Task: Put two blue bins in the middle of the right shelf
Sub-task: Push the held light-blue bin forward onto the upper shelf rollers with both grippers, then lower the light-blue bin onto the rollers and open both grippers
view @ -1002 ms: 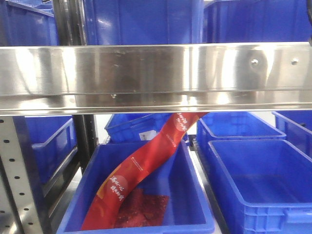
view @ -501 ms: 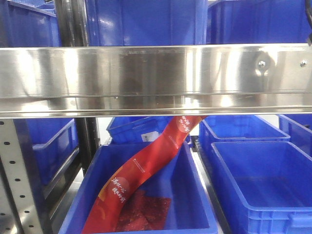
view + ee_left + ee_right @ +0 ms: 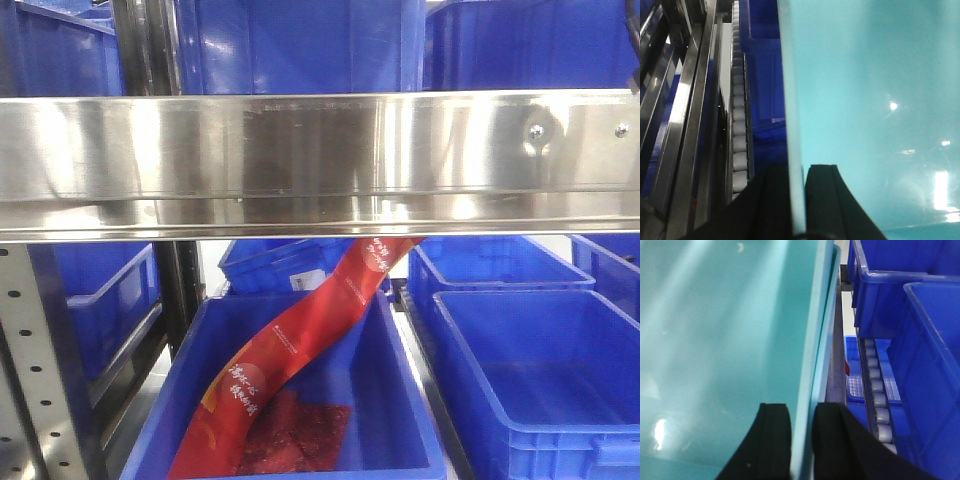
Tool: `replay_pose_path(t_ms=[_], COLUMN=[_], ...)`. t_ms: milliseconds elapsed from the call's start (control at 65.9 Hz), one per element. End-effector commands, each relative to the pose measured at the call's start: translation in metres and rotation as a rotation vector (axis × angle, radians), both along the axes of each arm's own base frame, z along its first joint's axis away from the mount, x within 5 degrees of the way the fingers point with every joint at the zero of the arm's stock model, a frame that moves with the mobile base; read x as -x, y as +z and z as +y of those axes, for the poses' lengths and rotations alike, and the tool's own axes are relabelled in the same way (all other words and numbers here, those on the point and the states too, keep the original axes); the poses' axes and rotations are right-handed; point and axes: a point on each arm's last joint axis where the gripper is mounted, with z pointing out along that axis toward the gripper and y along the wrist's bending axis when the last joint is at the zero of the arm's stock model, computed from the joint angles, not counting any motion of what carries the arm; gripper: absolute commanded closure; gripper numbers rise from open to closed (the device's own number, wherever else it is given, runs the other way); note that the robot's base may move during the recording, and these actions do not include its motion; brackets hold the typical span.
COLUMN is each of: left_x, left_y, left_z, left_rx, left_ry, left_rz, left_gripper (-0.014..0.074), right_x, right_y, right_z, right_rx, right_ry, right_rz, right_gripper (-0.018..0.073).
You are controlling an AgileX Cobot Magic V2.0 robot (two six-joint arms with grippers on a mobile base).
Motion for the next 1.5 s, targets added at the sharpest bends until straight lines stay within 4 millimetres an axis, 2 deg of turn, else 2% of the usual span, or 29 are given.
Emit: replay_pose_path(t_ms=[0, 91, 258, 471, 698, 805, 850, 941, 987, 1063, 1169, 1366, 1488], left_x=[0.005, 0.004, 0.001, -0.015, -0.032, -0.032, -0.033, -0.033, -0.033, -0.032, -0.027, -0.009, 0.005], left_y=[0.015, 0.007, -0.016, -0.052, -0.069, -0.07, -0.07, -0.069, -0.069, -0.068, -0.06, -0.037, -0.015], left_z=[0.002, 0.002, 0.002, -0.002, -0.006, -0.006, -0.006, -0.006, -0.006, -0.005, -0.004, 0.002, 0.006], left_rx=[0.005, 0.002, -0.006, -0.033, -0.048, -0.048, -0.049, -0.051, -0.051, -0.052, -0.049, -0.05, -0.032], left_ry=[-0.005, 0.008, 0.025, 0.021, 0.018, 0.017, 0.017, 0.018, 0.018, 0.019, 0.02, 0.026, 0.026], left_rz=[-0.08, -0.015, 0.097, 0.148, 0.159, 0.159, 0.156, 0.156, 0.156, 0.152, 0.132, 0.07, 0.004], left_gripper=[0.0707, 0.0707, 0.0707, 0.0707, 0.0707, 0.0702, 0.0674, 0.0532, 0.0407, 0.0266, 0.0143, 0.013, 0.0132], right_x=[0.005, 0.001, -0.023, -0.048, -0.062, -0.067, -0.068, -0.068, -0.068, -0.068, -0.065, -0.05, -0.038], right_y=[0.016, 0.005, -0.029, -0.069, -0.094, -0.102, -0.104, -0.105, -0.104, -0.101, -0.089, -0.057, -0.039], right_z=[0.0, 0.003, 0.014, 0.026, 0.031, 0.033, 0.033, 0.033, 0.033, 0.033, 0.03, 0.024, 0.019], right_rx=[-0.027, -0.056, -0.086, -0.072, -0.05, -0.041, -0.037, -0.035, -0.037, -0.034, -0.035, -0.062, -0.08], right_ry=[0.028, 0.011, -0.012, -0.024, -0.029, -0.032, -0.034, -0.036, -0.035, -0.037, -0.043, -0.041, -0.037], right_rz=[-0.097, -0.018, 0.127, 0.23, 0.287, 0.31, 0.32, 0.325, 0.321, 0.313, 0.283, 0.208, 0.163], right_gripper=[0.0722, 0.0723, 0.0725, 0.0725, 0.0725, 0.0722, 0.0704, 0.0582, 0.0475, 0.0313, 0.019, 0.0177, 0.0179])
